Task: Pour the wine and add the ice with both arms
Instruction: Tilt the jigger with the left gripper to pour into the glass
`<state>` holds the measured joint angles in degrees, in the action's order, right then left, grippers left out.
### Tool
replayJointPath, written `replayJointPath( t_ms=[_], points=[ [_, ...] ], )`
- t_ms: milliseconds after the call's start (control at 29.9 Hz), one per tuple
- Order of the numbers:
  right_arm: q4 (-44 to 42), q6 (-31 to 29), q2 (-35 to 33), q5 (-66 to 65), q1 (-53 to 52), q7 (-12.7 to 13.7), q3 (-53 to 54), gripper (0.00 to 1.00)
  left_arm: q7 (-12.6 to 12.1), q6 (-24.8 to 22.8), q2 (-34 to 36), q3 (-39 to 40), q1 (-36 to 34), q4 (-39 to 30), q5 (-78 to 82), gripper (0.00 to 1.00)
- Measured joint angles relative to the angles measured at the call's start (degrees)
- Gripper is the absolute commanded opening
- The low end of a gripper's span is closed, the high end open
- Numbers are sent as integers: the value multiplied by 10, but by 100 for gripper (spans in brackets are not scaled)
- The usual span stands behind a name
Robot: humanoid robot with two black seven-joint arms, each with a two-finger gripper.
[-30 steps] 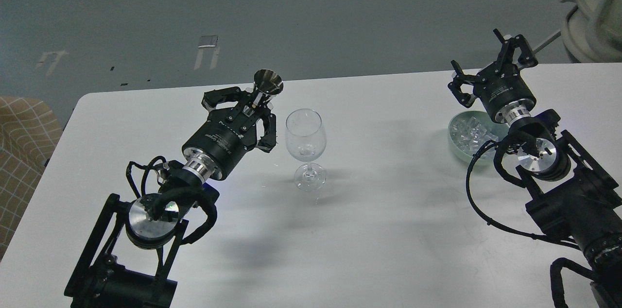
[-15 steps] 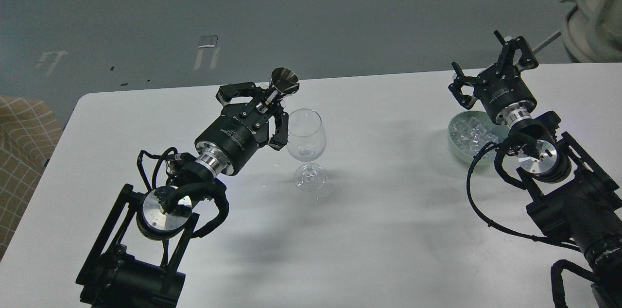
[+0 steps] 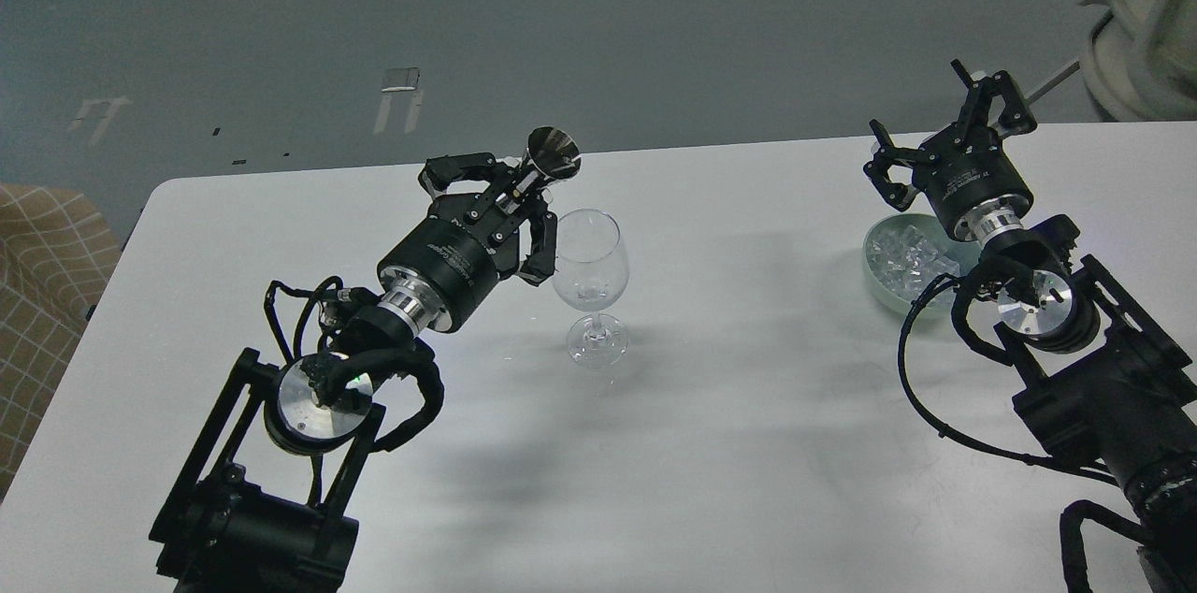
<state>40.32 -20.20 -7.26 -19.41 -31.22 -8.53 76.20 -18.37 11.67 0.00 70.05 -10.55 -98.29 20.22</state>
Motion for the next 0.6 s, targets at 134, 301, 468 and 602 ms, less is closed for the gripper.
replayJointPath(
  t_ms=[134,301,468,602],
  points=[
    [0,0,0,1,0,0,0,100,-1,0,0,0,-6,4,0,8],
    [0,0,0,1,-1,0,2,100,-4,-3,16,-1,-10,7,0,8],
    [0,0,1,1,-2,0,3,100,-9,-4,29,-2,-17,7,5,8],
    [0,0,0,1,-2,0,3,100,-14,-5,31,-2,-34,4,16,8]
  ],
)
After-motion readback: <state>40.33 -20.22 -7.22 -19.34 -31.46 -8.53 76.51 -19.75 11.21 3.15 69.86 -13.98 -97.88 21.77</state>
